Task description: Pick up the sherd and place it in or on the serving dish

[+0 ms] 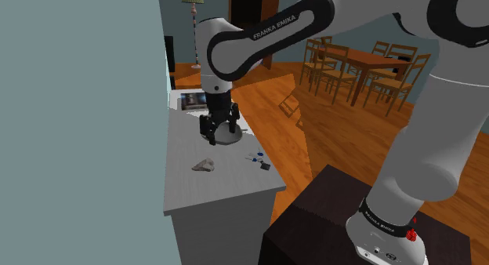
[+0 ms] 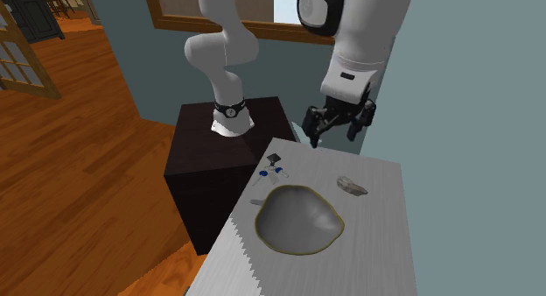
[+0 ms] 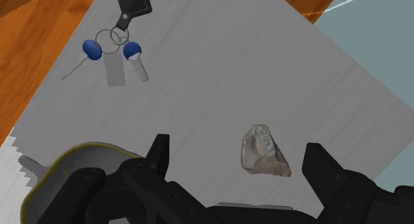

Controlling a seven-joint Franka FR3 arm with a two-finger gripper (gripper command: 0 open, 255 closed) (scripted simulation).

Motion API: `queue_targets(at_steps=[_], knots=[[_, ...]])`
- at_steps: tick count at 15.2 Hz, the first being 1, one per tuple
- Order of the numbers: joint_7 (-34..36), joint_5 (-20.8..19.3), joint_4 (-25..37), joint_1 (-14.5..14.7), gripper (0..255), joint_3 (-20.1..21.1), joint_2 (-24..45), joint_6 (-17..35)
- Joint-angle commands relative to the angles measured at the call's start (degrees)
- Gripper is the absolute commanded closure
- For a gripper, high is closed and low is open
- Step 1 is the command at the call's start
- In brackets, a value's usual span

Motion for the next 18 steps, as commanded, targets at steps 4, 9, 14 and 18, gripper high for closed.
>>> queue_targets(at_steps=[4, 9, 14, 18], knots=[[4.94, -4.03, 8.17, 2.69, 0, 1.21, 11.58, 1.53], [6.00, -5.14, 7.95, 3.47, 0, 1.07, 14.66, 4.42], [6.26, -5.53, 6.33, 3.57, 0, 0.93, 15.63, 6.95], [6.26, -5.53, 6.33, 3.57, 0, 0.93, 15.63, 6.95]])
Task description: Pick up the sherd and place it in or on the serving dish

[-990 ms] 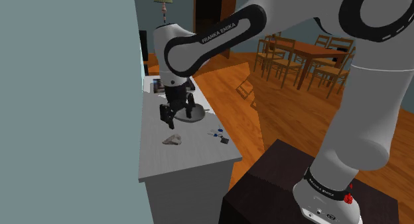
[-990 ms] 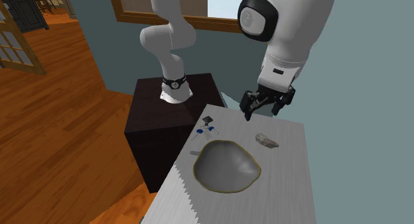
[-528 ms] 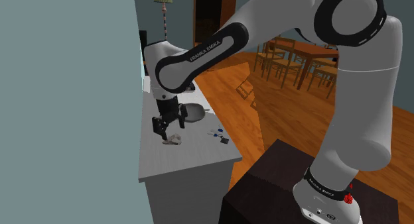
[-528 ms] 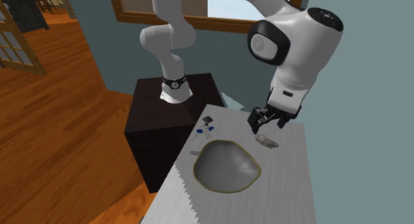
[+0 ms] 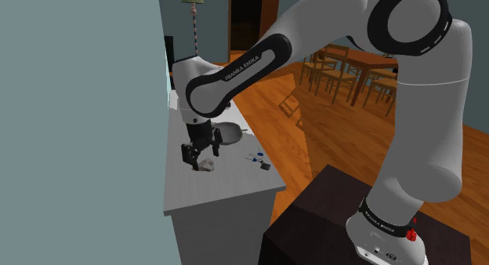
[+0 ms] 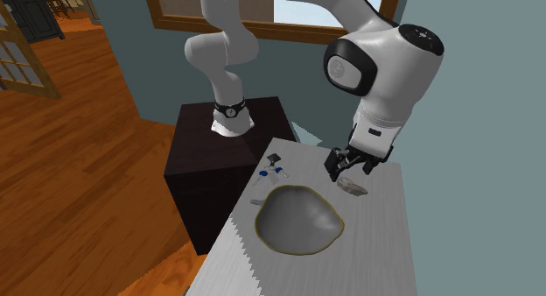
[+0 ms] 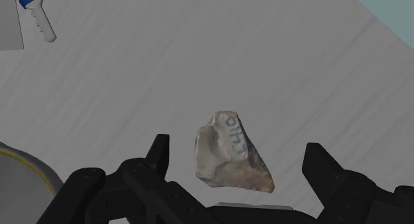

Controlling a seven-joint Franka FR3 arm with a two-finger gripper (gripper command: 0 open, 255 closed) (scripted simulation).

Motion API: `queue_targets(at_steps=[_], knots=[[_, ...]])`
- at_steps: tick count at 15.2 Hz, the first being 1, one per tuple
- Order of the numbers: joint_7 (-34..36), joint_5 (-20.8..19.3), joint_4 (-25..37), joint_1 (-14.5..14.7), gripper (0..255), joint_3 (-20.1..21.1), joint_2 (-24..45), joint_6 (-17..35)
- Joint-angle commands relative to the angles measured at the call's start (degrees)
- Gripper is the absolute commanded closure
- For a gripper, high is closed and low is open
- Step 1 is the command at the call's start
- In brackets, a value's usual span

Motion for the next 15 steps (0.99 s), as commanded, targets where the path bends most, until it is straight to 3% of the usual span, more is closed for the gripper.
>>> queue_targets(at_steps=[1, 3, 4, 15], knots=[[0.00, 0.00, 0.00, 0.00, 0, 0.00, 0.01, 0.02], [0.00, 0.00, 0.00, 0.00, 0, 0.00, 0.00, 0.01], [0.00, 0.00, 0.00, 0.00, 255, 0.00, 0.00, 0.01], [-0.17, 0.31, 0.50, -0.09, 255, 0.11, -0.83, -1.28]])
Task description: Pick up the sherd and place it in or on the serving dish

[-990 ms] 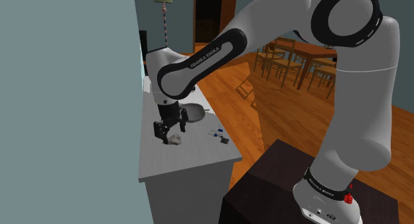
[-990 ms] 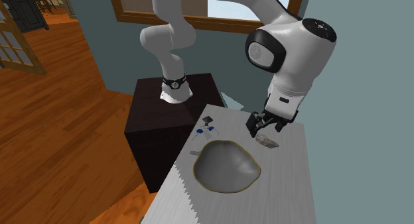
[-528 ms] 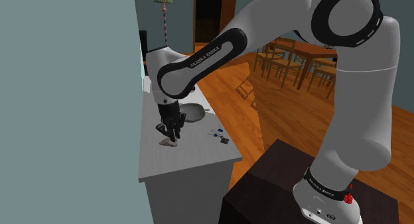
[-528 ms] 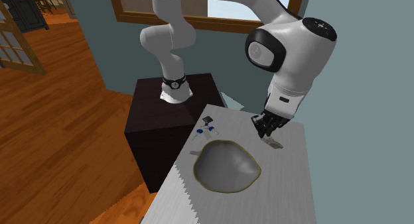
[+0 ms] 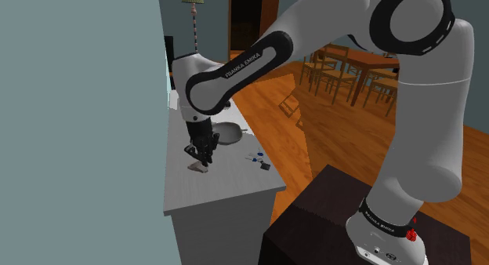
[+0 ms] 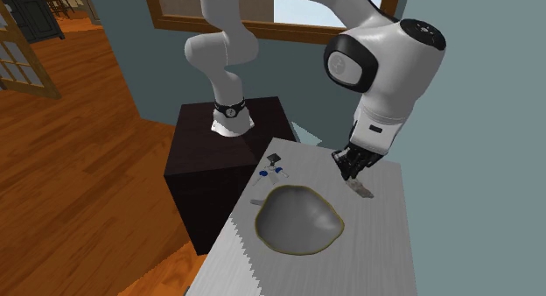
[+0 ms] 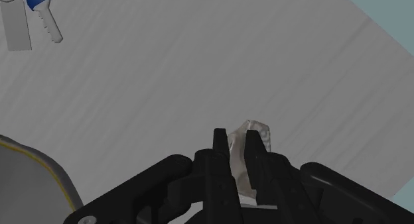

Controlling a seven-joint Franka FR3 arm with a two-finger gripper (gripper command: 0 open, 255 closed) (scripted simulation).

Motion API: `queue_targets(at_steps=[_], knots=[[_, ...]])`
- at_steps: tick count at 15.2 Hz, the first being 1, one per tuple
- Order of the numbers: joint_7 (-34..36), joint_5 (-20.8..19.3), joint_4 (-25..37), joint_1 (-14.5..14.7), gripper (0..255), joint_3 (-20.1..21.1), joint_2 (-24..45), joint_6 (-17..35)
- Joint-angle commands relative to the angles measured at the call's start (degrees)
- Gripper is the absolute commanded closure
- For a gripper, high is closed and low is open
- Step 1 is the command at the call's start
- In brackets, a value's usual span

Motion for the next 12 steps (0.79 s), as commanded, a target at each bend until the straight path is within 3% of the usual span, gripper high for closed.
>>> queue_targets(at_steps=[1, 11, 12], knots=[[-0.11, 0.25, 0.49, -0.04, 255, 0.11, -0.62, -1.11], [-0.75, 1.33, 2.97, -0.37, 255, 0.43, -3.58, -6.39], [-0.75, 1.33, 2.97, -0.37, 0, 0.43, -3.58, -6.39]])
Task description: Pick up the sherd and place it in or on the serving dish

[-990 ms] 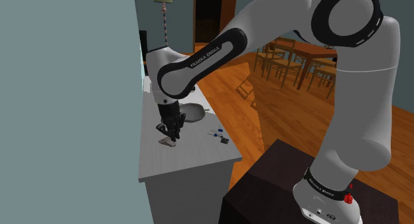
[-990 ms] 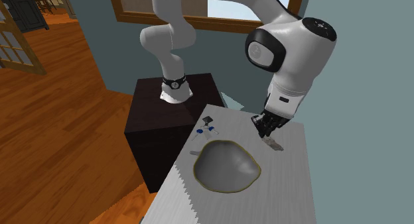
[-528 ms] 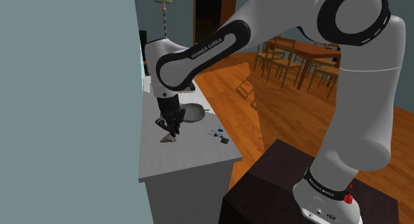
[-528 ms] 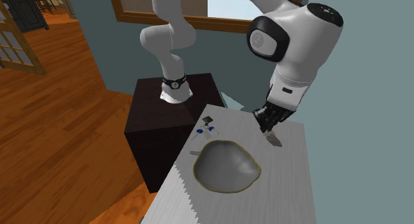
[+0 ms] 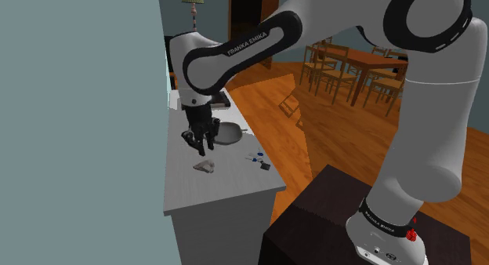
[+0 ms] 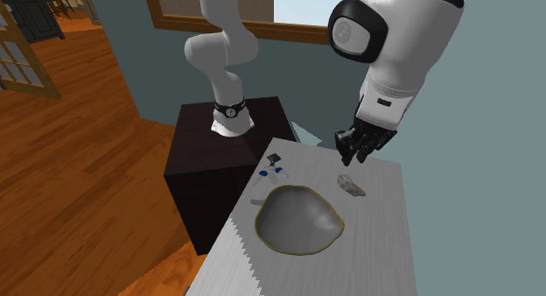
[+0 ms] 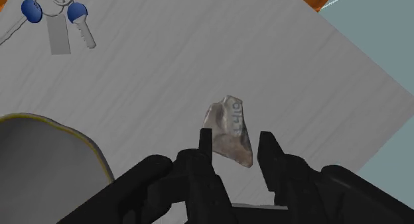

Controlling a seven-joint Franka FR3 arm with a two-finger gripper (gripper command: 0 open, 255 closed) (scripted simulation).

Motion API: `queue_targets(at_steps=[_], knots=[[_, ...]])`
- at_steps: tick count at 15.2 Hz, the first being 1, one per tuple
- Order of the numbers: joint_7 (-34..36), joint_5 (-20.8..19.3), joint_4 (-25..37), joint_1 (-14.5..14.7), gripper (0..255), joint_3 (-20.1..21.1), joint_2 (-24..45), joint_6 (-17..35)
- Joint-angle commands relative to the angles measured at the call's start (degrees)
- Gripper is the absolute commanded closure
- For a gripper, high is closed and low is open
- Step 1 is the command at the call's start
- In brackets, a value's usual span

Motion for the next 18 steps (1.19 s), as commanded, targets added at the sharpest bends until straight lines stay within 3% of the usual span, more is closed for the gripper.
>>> queue_targets(at_steps=[1, 3, 4, 11, 18], knots=[[2.20, -1.61, -6.69, 0.45, 0, -0.05, -3.01, 8.12], [9.32, -7.68, -17.97, 1.71, 0, -0.49, -6.78, 23.97], [10.29, -8.57, -18.91, 1.91, 0, -0.64, -6.98, 25.47], [12.42, -11.71, -19.51, 2.19, 0, -1.60, -2.34, 30.32], [12.42, -11.70, -19.51, 2.20, 0, -1.62, -2.34, 30.32]])
